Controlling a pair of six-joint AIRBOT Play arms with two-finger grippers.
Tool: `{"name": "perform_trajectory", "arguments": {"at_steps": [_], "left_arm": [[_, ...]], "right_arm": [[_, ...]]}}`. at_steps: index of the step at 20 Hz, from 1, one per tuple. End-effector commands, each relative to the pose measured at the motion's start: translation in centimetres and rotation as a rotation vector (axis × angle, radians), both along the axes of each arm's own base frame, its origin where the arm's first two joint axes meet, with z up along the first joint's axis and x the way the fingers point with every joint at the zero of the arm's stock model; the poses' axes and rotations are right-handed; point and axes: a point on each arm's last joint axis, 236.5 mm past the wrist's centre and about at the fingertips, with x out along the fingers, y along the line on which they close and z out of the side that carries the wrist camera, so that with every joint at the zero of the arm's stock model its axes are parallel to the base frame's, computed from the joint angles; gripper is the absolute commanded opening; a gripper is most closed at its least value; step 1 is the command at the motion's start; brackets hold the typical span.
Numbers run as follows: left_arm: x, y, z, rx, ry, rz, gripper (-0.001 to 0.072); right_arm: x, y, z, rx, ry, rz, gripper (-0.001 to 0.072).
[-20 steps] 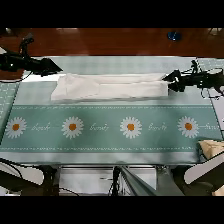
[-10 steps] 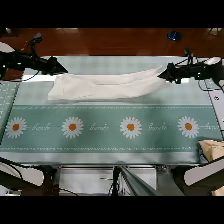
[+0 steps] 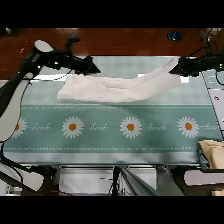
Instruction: Fold the shirts.
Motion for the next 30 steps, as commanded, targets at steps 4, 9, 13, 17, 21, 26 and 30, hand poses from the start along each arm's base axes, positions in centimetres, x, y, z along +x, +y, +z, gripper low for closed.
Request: {"name": "perform_trajectory", "arguments": {"at_steps": [4, 9, 13, 17, 21, 26, 30], "left_arm": [[-2.5, -9.0, -0.8, -0.03, 0.034, 0.007, 0.0026], [-6.2, -12.8, -4.8, -0.003, 0.168, -0.05, 0.0026], [-9.3, -15.9, -7.9, 0.026, 0.239, -0.101, 0.0025], [-11.3, -18.5, -10.7, 0.037, 0.31, -0.082, 0.0025], [-12.8, -22.1, -11.7, -0.041, 0.368, -0.045, 0.0025], [-14.3, -24.5, -13.4, -0.097, 0.478, 0.002, 0.0024], [-9.7, -22.1, -8.9, -0.153, 0.307, 0.006, 0.0023]], "right_arm": [[-1.9, 0.0, 2.7, -0.04, -0.021, 0.032, 0.0019], [-2.8, 0.3, 5.8, -0.057, -0.09, 0.034, 0.0019], [-3.8, 0.5, 8.6, -0.073, -0.151, 0.035, 0.0019], [-4.9, 1.0, 10.9, -0.074, -0.198, 0.045, 0.0019], [-5.6, 1.2, 12.2, -0.081, -0.226, 0.047, 0.0019], [-5.8, 1.3, 12.6, -0.082, -0.236, 0.047, 0.0019], [-5.8, 0.6, 12.2, -0.113, -0.23, 0.04, 0.0019]]}}
